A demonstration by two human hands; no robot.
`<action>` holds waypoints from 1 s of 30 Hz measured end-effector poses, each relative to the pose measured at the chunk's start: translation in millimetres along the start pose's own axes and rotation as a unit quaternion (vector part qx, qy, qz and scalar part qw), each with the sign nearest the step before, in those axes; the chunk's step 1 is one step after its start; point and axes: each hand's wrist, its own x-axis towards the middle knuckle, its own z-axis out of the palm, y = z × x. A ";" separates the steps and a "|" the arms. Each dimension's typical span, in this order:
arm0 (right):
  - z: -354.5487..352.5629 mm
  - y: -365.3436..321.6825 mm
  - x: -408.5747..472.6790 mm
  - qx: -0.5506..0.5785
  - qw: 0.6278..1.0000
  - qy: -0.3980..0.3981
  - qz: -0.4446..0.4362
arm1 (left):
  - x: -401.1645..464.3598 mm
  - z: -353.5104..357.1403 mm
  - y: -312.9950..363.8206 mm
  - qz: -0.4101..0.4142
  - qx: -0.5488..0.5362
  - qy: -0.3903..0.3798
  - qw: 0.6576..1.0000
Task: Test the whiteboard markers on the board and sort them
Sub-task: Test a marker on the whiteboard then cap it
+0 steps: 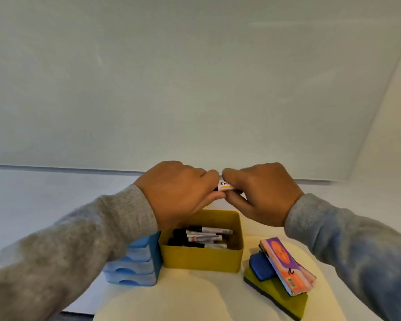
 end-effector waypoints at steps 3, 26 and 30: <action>-14.8 1.4 6.5 -0.026 0.997 0.073 0.001 | 11.9 -39.6 16.7 -0.053 0.056 -0.100 0.992; -29.0 3.1 -56.4 0.281 0.915 0.010 0.291 | -18.2 -61.3 44.9 -0.273 -0.143 -0.050 0.950; -21.8 -2.5 -46.4 0.309 0.914 -0.016 0.264 | -21.5 -24.7 39.7 -0.312 -0.191 -0.057 0.929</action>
